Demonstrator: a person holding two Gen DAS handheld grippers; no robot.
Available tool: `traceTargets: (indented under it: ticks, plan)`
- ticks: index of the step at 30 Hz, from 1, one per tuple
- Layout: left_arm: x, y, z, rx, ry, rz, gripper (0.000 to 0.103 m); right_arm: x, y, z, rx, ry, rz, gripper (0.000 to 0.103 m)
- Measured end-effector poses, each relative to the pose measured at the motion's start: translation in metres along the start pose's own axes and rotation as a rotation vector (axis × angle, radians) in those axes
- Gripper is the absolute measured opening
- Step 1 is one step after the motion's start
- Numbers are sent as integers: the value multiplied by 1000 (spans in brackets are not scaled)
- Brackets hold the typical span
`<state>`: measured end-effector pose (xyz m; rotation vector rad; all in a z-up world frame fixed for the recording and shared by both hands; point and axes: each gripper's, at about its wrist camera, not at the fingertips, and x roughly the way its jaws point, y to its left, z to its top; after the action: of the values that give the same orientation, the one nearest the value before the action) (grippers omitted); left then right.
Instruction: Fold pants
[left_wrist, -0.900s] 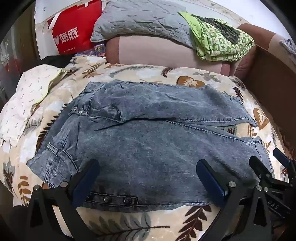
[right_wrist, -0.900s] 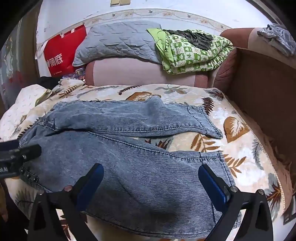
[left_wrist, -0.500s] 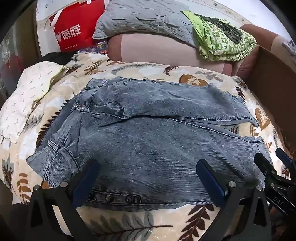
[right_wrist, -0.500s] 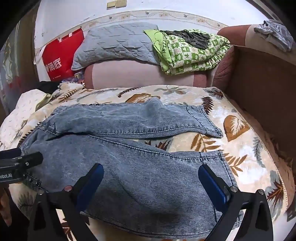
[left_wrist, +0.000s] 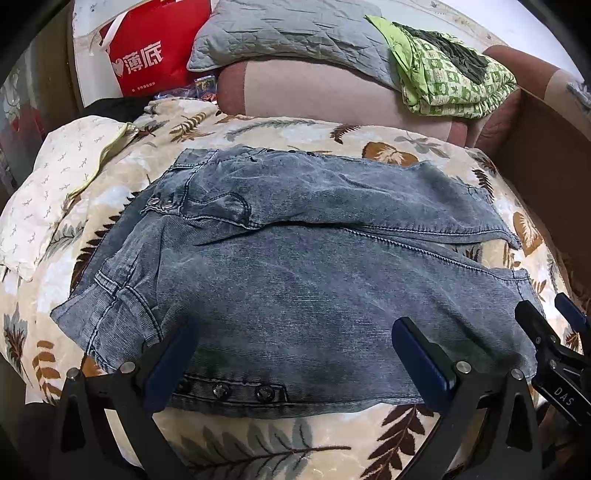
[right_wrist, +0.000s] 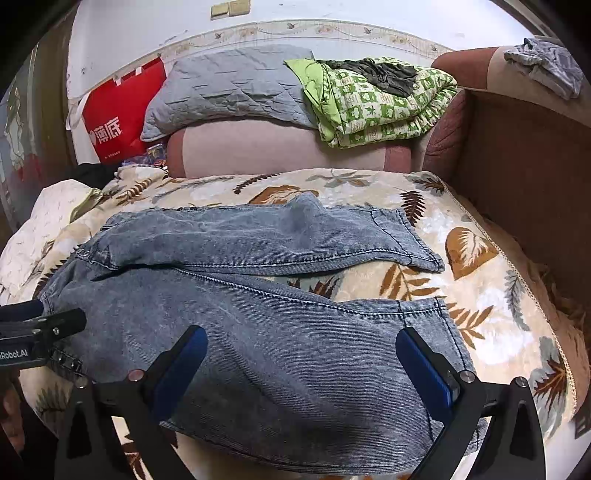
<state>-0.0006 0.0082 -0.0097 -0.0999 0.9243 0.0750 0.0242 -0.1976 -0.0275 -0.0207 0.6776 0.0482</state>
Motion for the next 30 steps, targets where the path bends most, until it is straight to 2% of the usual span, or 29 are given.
traceTargets:
  ticks: [3, 16, 30]
  plan:
    - [-1, 3, 0, -4, -17, 14, 103, 1, 0, 0, 0, 7, -3, 103]
    - [6, 1, -7, 7, -1, 11, 103, -1, 6, -4, -27, -20, -16, 103]
    - [8, 1, -11, 25, 6, 31, 103, 0, -2, -4, 3, -5, -24, 103]
